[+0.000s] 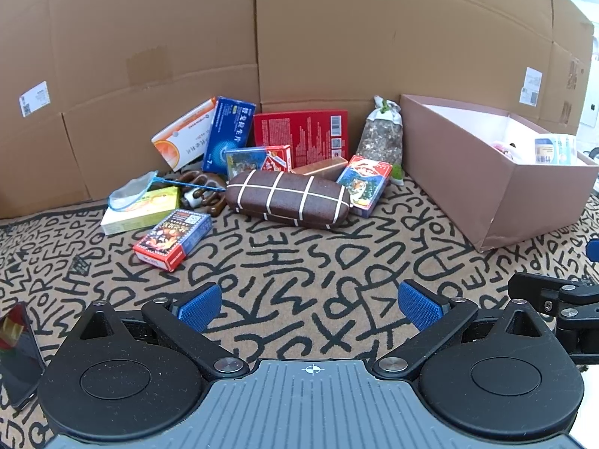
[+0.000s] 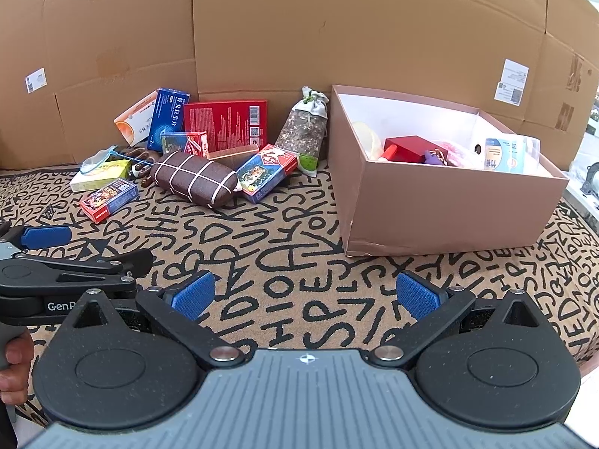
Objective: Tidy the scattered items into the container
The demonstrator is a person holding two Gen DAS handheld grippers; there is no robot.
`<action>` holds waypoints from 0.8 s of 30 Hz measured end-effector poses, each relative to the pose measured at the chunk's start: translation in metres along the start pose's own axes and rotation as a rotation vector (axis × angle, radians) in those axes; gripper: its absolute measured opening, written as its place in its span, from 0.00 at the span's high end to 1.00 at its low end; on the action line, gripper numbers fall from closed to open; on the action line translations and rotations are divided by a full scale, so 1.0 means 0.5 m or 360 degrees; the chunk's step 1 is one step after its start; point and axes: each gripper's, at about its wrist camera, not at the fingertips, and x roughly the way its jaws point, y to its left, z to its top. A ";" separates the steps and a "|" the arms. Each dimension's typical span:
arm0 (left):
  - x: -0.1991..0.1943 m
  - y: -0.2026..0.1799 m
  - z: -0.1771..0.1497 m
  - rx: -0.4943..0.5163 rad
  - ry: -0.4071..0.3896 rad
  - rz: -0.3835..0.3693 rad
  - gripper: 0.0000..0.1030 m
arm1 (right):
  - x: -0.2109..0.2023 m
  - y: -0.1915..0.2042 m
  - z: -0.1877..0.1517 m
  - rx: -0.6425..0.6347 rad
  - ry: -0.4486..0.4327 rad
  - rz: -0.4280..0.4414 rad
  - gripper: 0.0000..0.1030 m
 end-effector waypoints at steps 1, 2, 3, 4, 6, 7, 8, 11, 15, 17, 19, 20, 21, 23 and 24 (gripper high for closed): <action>0.001 0.001 0.000 0.0000 0.0001 0.0000 0.00 | 0.001 0.000 0.001 -0.0001 0.0002 -0.0001 0.01; 0.002 0.001 0.001 0.0000 0.0003 -0.0001 0.00 | 0.002 0.001 0.001 -0.0001 0.0004 -0.0002 0.01; 0.004 0.002 0.001 -0.0001 0.0004 -0.0001 0.00 | 0.004 0.001 0.001 -0.0002 0.0005 -0.0002 0.01; 0.005 0.002 0.001 -0.0001 0.0007 -0.0001 0.00 | 0.005 0.002 0.002 -0.0003 0.0008 -0.0003 0.01; 0.009 0.003 0.002 -0.0002 0.0011 -0.0002 0.00 | 0.009 0.003 0.003 -0.0007 0.0015 -0.0004 0.01; 0.010 0.004 0.002 -0.0003 0.0013 -0.0002 0.00 | 0.010 0.004 0.004 -0.0008 0.0017 -0.0003 0.01; 0.011 0.004 0.002 -0.0004 0.0014 -0.0002 0.00 | 0.011 0.004 0.004 -0.0010 0.0019 -0.0003 0.01; 0.016 0.006 0.002 -0.0007 0.0022 -0.0002 0.00 | 0.016 0.006 0.006 -0.0010 0.0025 -0.0001 0.01; 0.022 0.009 0.003 -0.0011 0.0032 -0.0003 0.00 | 0.023 0.006 0.007 -0.0008 0.0037 -0.0001 0.01; 0.026 0.010 0.004 -0.0012 0.0038 -0.0002 0.00 | 0.028 0.007 0.008 -0.0008 0.0043 -0.0002 0.01; 0.029 0.011 0.005 -0.0014 0.0043 -0.0002 0.00 | 0.031 0.008 0.009 -0.0008 0.0049 0.0000 0.01; 0.031 0.012 0.005 -0.0015 0.0046 -0.0003 0.00 | 0.033 0.008 0.009 -0.0009 0.0053 0.0001 0.01; 0.033 0.013 0.005 -0.0016 0.0048 -0.0002 0.00 | 0.036 0.009 0.010 -0.0010 0.0056 0.0001 0.01; 0.037 0.014 0.006 -0.0019 0.0054 -0.0002 0.00 | 0.041 0.010 0.011 -0.0012 0.0065 0.0003 0.01; 0.040 0.015 0.006 -0.0021 0.0058 -0.0001 0.00 | 0.043 0.010 0.012 -0.0014 0.0069 0.0004 0.01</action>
